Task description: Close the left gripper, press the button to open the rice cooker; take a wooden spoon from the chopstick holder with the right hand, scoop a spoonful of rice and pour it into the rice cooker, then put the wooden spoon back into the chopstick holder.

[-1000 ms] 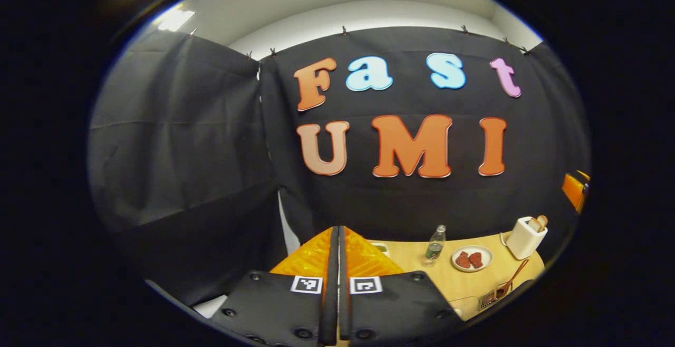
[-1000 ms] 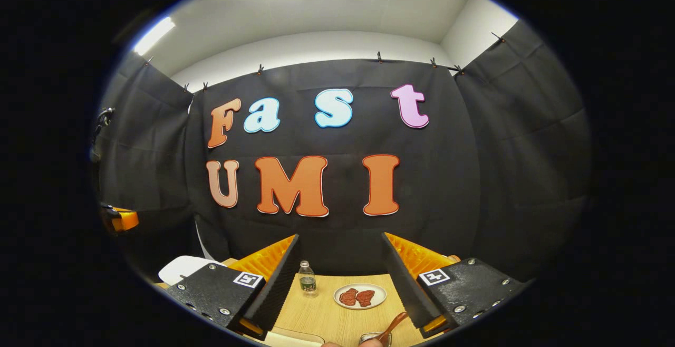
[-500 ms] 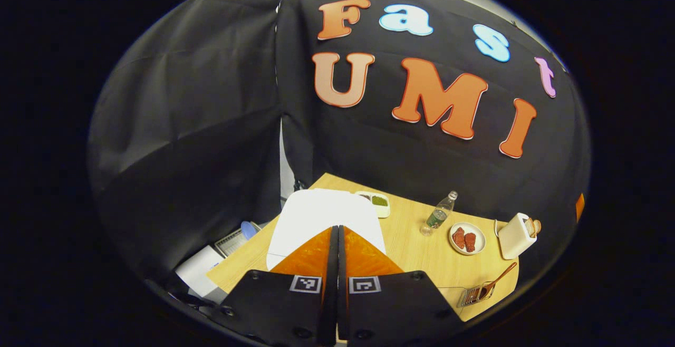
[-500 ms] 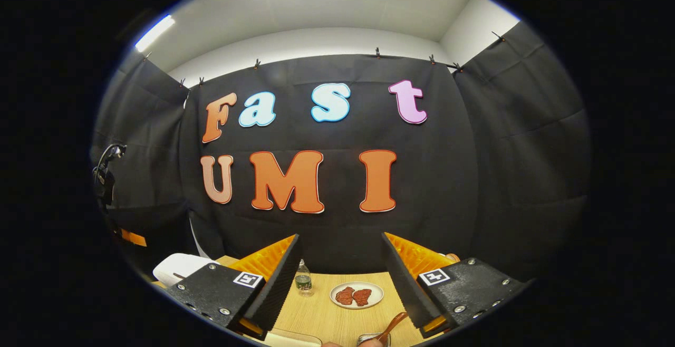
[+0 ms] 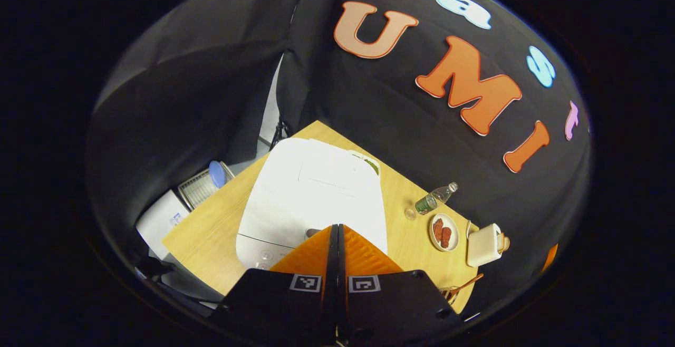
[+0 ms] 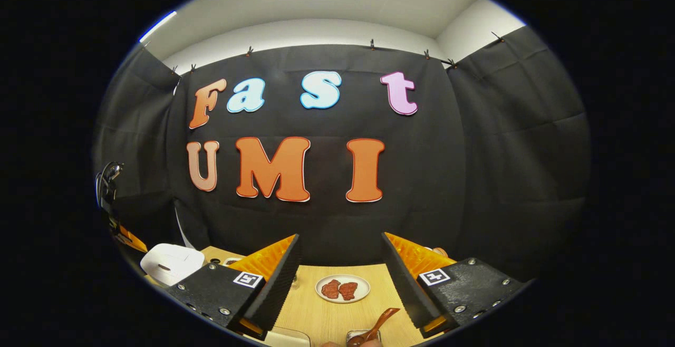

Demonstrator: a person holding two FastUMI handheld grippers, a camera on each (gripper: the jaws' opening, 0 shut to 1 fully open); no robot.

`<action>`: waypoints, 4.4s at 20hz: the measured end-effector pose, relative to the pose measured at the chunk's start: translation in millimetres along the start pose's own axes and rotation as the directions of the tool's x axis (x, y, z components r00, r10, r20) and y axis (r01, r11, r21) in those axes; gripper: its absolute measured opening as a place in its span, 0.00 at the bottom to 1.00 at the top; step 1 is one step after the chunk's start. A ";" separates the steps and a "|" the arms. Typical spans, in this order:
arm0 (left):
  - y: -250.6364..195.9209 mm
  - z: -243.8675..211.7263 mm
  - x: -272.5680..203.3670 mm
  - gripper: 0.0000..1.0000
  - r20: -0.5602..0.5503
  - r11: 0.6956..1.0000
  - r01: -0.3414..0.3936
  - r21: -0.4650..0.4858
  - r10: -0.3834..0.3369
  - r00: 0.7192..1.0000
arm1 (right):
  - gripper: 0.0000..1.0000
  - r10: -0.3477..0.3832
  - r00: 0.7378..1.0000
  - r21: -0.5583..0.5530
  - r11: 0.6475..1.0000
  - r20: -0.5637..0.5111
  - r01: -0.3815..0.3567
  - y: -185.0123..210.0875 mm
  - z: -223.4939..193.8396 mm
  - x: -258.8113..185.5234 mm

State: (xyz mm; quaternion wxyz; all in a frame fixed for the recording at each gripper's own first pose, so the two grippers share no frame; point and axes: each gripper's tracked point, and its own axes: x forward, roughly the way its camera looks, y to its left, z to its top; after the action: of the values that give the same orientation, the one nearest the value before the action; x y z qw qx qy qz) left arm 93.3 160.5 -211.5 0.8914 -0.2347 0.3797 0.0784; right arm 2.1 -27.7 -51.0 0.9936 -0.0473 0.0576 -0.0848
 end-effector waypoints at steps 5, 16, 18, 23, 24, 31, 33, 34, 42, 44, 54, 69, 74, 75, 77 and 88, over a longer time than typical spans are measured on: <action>6.0 -5.0 32.4 0.05 -0.124 0.998 0.012 -0.067 -0.020 0.992 | 0.93 -0.036 0.999 -0.006 0.999 -0.039 0.036 -10.1 -14.3 0.2; 26.9 -39.6 62.1 0.06 -0.224 0.997 -0.057 -0.054 0.044 0.974 | 0.92 -0.095 0.991 0.033 0.995 -0.096 0.098 -32.5 -33.3 -2.5; 27.2 -39.1 61.3 0.06 -0.214 0.998 -0.061 -0.018 0.056 0.975 | 0.92 -0.097 0.991 0.045 0.994 -0.094 0.101 -34.1 -32.0 -0.8; 7.2 -3.0 38.0 0.06 -0.101 0.998 -0.002 -0.066 -0.005 0.995 | 0.92 -0.091 0.992 0.055 0.994 -0.089 0.096 -38.1 -30.9 -1.8; 6.4 6.7 30.4 0.06 -0.067 0.998 0.006 -0.064 -0.010 0.998 | 0.92 -0.092 0.992 0.053 0.994 -0.089 0.097 -39.0 -31.4 -1.1; -20.3 59.8 -11.7 0.05 0.208 0.995 0.044 0.085 -0.061 0.976 | 0.97 -0.079 0.991 0.042 0.996 -0.110 0.084 -41.4 -41.9 -6.5; -27.0 57.3 -23.7 0.05 0.250 0.993 0.029 0.118 -0.058 0.966 | 0.92 -0.072 0.990 0.041 0.996 -0.124 0.078 -42.4 -49.2 -9.3; -29.6 55.6 -31.3 0.05 0.276 0.990 0.015 0.140 -0.054 0.960 | 0.96 -0.068 0.989 0.043 0.996 -0.133 0.074 -42.3 -52.3 -9.8; -64.8 52.5 -109.0 0.05 0.532 0.932 -0.167 0.322 -0.032 0.846 | 0.92 -0.017 0.979 0.046 0.999 -0.202 0.026 -43.4 -79.0 -15.1; -76.3 52.2 -125.2 0.06 0.574 0.915 -0.198 0.352 -0.044 0.818 | 0.93 -0.008 0.976 0.048 0.999 -0.219 0.019 -43.8 -87.4 -17.4; -145.2 33.9 -178.7 0.78 0.691 0.857 -0.233 0.459 -0.179 0.700 | 0.93 0.020 0.939 0.069 0.998 -0.343 0.004 -54.6 -139.3 -25.3; -181.7 -13.3 -203.7 0.96 0.736 0.841 -0.252 0.478 -0.228 0.637 | 0.92 0.066 0.817 0.187 0.981 -0.572 0.051 -70.3 -237.8 -16.9; -185.5 -27.5 -208.0 0.96 0.737 0.838 -0.265 0.476 -0.215 0.641 | 0.92 0.072 0.752 0.208 0.974 -0.655 0.088 -81.5 -277.8 9.6; -185.3 -32.2 -209.4 0.97 0.737 0.837 -0.272 0.475 -0.209 0.643 | 0.92 0.075 0.736 0.212 0.973 -0.673 0.094 -82.6 -286.1 12.9; -185.1 -36.9 -210.9 0.99 0.739 0.833 -0.292 0.470 -0.190 0.646 | 0.91 0.090 0.710 0.227 0.969 -0.698 0.100 -83.0 -297.8 20.3; -175.6 -51.2 -216.1 0.96 0.744 0.820 -0.356 0.448 -0.121 0.657 | 0.57 0.123 0.602 0.297 0.934 -0.789 0.199 -76.1 -338.1 45.8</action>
State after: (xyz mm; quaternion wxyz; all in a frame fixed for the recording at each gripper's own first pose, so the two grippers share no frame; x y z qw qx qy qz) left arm -34.8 -9.8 -25.1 0.9867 0.1161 0.0021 0.1134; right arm -6.9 -138.8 -382.3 0.8521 0.1745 0.4767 -0.1274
